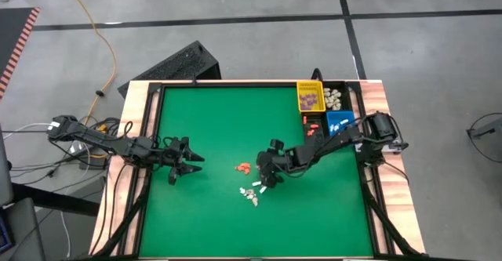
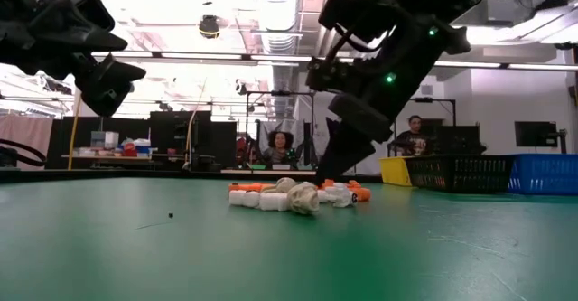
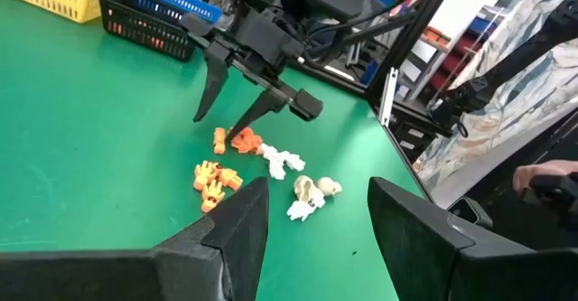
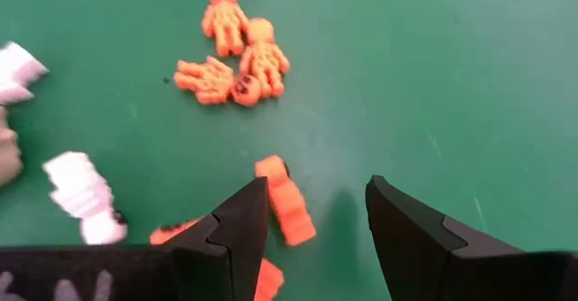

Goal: Sort Halloween decoration
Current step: Put the orange skeleton toy into the bottom black basket

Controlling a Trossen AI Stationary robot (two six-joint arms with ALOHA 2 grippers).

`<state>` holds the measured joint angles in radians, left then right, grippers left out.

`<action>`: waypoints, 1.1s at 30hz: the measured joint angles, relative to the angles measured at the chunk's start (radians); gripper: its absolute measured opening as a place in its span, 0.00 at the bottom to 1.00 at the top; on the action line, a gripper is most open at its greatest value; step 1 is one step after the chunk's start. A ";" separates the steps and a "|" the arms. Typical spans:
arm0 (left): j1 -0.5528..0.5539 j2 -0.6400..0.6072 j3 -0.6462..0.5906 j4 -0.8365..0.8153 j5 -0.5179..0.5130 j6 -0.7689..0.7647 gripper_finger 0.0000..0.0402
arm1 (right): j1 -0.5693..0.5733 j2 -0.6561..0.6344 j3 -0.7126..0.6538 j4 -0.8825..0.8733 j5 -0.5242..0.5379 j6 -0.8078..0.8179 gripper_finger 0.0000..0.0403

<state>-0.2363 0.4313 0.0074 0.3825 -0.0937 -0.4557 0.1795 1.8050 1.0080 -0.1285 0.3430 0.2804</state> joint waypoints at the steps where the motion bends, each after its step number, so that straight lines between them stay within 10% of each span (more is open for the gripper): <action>1: 0.000 0.000 0.000 -0.001 0.000 0.000 0.45 | 0.000 0.000 0.000 -0.009 0.001 -0.001 0.51; 11: 0.000 0.000 0.000 -0.005 -0.002 -0.003 0.45 | -0.032 0.000 -0.022 -0.018 -0.004 -0.002 0.42; 23: 0.000 0.000 -0.001 -0.005 -0.024 -0.005 0.45 | -0.053 -0.001 -0.022 -0.007 -0.050 -0.033 0.04; 33: 0.000 0.000 -0.001 -0.003 -0.024 -0.005 0.45 | -0.050 -0.008 -0.022 -0.001 0.022 0.127 0.01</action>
<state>-0.2359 0.4312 0.0067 0.3792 -0.1173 -0.4606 0.1299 1.7971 0.9859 -0.1295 0.3653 0.4077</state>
